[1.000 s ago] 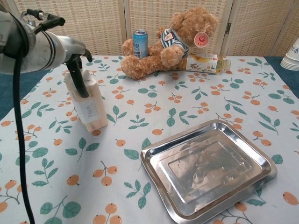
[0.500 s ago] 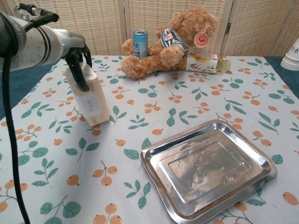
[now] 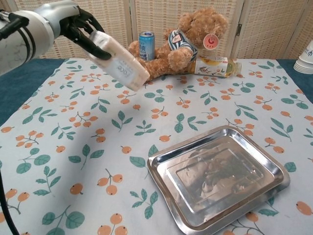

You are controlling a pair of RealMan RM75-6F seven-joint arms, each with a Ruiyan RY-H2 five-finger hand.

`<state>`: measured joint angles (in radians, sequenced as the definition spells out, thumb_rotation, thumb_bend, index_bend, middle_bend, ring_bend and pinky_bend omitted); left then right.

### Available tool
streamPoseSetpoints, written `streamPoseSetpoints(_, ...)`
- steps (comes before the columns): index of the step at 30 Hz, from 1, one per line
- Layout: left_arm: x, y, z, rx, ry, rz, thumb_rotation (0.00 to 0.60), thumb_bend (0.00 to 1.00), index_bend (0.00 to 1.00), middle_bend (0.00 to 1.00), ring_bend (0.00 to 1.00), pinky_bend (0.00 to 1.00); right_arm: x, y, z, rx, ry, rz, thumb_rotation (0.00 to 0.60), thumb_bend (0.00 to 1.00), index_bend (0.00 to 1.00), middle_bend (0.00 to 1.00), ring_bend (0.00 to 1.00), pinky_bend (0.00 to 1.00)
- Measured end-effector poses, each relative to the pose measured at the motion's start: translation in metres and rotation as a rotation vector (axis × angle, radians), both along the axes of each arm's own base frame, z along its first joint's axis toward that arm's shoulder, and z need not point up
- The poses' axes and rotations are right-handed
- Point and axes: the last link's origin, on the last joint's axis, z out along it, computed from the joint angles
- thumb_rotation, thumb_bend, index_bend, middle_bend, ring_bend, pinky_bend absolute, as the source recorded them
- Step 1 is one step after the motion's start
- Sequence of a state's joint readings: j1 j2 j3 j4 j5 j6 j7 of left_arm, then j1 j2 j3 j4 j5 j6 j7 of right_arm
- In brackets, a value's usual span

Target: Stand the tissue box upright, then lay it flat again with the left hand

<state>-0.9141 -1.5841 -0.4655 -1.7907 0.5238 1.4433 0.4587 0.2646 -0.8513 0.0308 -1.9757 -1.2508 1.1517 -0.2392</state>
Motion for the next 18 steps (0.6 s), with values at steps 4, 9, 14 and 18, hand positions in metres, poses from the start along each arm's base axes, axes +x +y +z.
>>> streamPoseSetpoints(4, -0.019, -0.002, -0.002, 0.047, -0.194, -0.007, 0.600, 0.19, 0.46, 0.63, 0.36, 0.19, -0.001, -0.001, -0.001, -0.002, 0.004, -0.003, 0.600, 0.12, 0.18, 0.05, 0.00, 0.00)
streamPoseSetpoints(9, -0.052, -0.007, -0.016, 0.102, -0.405, 0.018, 0.600, 0.19, 0.46, 0.63, 0.37, 0.19, -0.001, 0.000, -0.003, 0.006, 0.006, -0.002, 0.600, 0.12, 0.18, 0.05, 0.00, 0.00)
streamPoseSetpoints(14, -0.083, -0.013, -0.035, 0.146, -0.534, 0.058, 0.600, 0.19, 0.45, 0.63, 0.36, 0.18, -0.002, 0.001, -0.006, 0.014, 0.010, -0.003, 0.600, 0.12, 0.18, 0.05, 0.00, 0.00)
streamPoseSetpoints(18, -0.102, -0.021, -0.053, 0.159, -0.577, 0.076, 0.600, 0.19, 0.44, 0.61, 0.35, 0.18, -0.003, 0.001, -0.005, 0.009, 0.011, -0.003, 0.600, 0.12, 0.18, 0.05, 0.00, 0.00)
